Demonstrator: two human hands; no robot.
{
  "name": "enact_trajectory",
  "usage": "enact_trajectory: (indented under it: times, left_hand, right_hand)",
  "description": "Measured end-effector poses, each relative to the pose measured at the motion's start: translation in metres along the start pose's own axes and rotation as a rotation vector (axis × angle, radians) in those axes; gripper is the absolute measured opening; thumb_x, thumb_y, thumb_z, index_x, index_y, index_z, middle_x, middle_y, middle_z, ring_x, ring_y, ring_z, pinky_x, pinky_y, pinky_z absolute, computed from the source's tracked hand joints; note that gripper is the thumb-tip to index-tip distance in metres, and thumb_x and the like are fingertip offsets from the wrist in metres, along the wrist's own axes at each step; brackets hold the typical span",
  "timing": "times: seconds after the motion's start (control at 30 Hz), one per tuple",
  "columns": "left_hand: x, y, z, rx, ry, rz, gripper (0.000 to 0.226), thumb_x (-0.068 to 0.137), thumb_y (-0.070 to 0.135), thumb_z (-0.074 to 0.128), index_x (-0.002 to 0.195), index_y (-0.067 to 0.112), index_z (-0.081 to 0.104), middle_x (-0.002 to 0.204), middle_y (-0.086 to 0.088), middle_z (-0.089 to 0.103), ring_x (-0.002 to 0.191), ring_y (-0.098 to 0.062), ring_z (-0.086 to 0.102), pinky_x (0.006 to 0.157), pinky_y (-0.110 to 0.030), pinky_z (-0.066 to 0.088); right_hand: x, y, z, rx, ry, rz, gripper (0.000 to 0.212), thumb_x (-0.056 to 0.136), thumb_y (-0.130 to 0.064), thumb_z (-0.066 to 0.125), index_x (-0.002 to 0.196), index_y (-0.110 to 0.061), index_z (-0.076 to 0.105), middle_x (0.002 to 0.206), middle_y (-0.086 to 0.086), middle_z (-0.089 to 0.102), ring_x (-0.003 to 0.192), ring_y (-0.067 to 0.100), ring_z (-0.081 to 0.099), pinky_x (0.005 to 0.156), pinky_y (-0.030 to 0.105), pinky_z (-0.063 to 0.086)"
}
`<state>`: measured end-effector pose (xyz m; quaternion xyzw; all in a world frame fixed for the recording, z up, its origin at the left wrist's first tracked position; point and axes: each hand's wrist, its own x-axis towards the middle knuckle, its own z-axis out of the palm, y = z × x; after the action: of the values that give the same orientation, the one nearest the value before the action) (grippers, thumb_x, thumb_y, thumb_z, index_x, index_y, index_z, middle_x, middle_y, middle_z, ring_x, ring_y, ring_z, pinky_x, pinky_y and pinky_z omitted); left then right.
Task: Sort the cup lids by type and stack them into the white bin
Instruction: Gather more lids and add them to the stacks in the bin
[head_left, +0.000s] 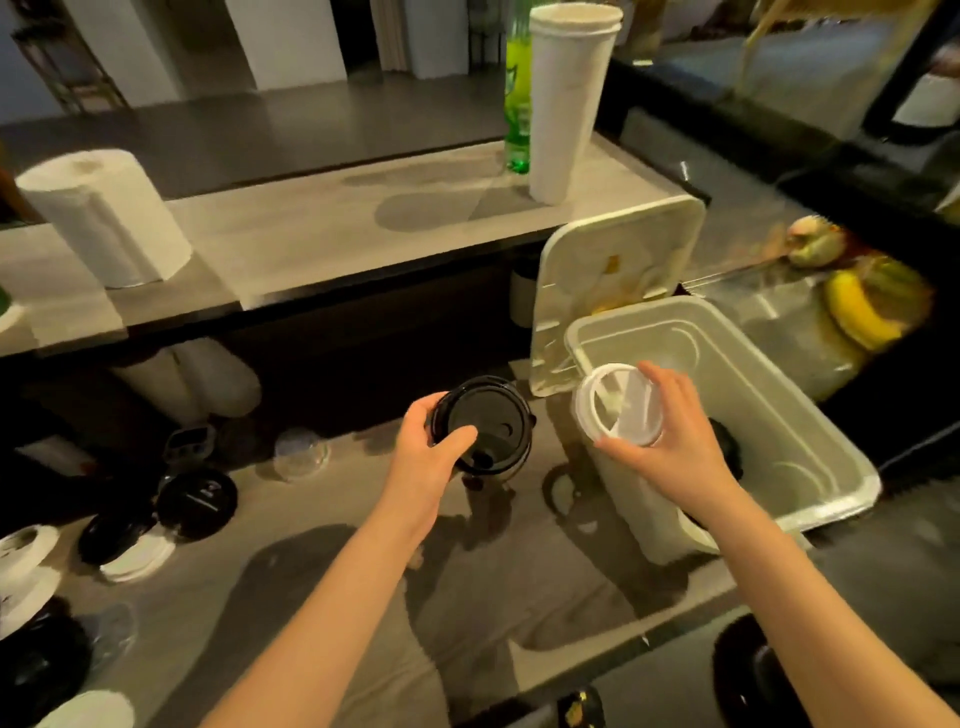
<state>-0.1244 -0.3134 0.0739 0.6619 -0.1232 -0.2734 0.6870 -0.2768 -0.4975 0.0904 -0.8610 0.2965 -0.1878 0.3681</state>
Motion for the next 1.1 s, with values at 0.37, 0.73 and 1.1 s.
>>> enact_trajectory:
  times: [0.37, 0.73, 1.1]
  left_hand:
    - [0.03, -0.011, 0.098, -0.014, 0.088, -0.029, 0.032, 0.086, 0.003, 0.059, 0.107, 0.026, 0.054, 0.113, -0.004, 0.061, 0.109, -0.022, 0.058, 0.098, -0.046, 0.047]
    - [0.028, -0.011, 0.113, -0.062, 0.234, -0.031, 0.033, 0.086, 0.002, 0.058, 0.111, 0.024, 0.054, 0.113, -0.003, 0.063, 0.108, -0.021, 0.06, 0.099, -0.045, 0.046]
    - [0.018, -0.01, 0.125, -0.136, 0.218, -0.029, 0.031, 0.087, 0.003, 0.057, 0.11, 0.024, 0.055, 0.113, -0.004, 0.063, 0.107, -0.021, 0.06, 0.085, -0.035, 0.052]
  right_hand:
    - [0.089, 0.094, -0.041, -0.472, -0.393, -0.031, 0.089, 0.071, -0.031, 0.075, 0.145, -0.019, 0.028, 0.147, 0.002, 0.034, 0.136, 0.021, 0.031, 0.108, 0.037, 0.035]
    - [0.129, 0.097, -0.002, -0.798, -0.783, -0.19, 0.075, 0.069, -0.026, 0.08, 0.132, -0.015, 0.042, 0.124, 0.004, 0.052, 0.11, 0.023, 0.053, 0.092, 0.036, 0.048]
    - [0.114, 0.1, -0.015, -0.595, -0.782, -0.16, 0.095, 0.081, -0.024, 0.072, 0.151, -0.016, 0.008, 0.159, 0.004, 0.013, 0.145, 0.021, 0.017, 0.116, 0.03, 0.018]
